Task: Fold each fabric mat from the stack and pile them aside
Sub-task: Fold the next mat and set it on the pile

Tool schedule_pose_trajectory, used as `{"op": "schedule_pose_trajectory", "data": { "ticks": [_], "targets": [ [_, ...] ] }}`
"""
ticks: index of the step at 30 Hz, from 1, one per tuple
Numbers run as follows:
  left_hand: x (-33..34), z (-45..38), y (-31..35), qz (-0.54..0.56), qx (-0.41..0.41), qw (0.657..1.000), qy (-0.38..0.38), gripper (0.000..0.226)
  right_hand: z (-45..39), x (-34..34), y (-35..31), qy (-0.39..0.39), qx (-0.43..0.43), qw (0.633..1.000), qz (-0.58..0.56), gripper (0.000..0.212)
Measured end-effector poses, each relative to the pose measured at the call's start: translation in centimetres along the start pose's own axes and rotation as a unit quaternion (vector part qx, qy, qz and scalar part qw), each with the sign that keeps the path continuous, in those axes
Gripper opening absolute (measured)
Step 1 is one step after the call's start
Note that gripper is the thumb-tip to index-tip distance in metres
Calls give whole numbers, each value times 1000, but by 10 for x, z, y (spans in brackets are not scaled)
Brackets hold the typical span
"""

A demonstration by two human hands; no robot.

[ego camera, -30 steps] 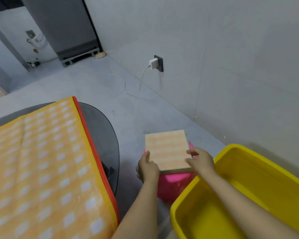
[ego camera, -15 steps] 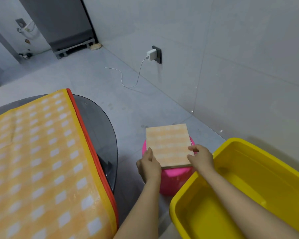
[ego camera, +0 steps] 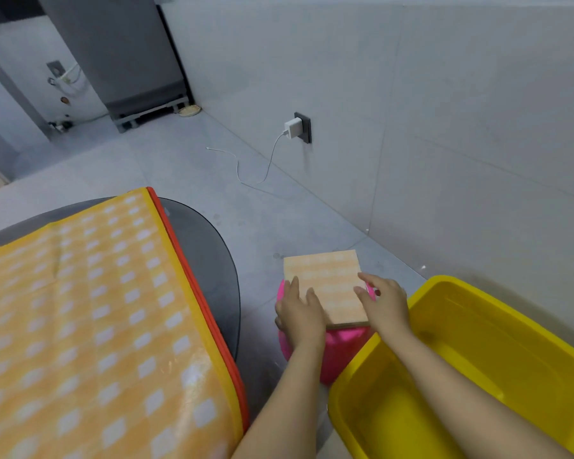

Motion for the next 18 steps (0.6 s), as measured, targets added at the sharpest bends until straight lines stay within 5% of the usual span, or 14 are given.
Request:
{"op": "schedule_pose_trajectory", "data": {
  "ticks": [8, 18],
  "targets": [
    [-92, 60, 110, 203, 136, 970, -7, 34, 49, -65, -141, -6, -142, 982, -122, 26],
    [-284, 108, 98, 135, 268, 953, 41, 22, 186, -62, -305, -138, -307, 933, -126, 18]
  ]
}}
Point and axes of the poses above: each hand's wrist, its own z-axis away from the middle knuckle, its own x-axis out of the palm, y = z × x, the point moved 9 cm from there along -z, towards the middle knuckle
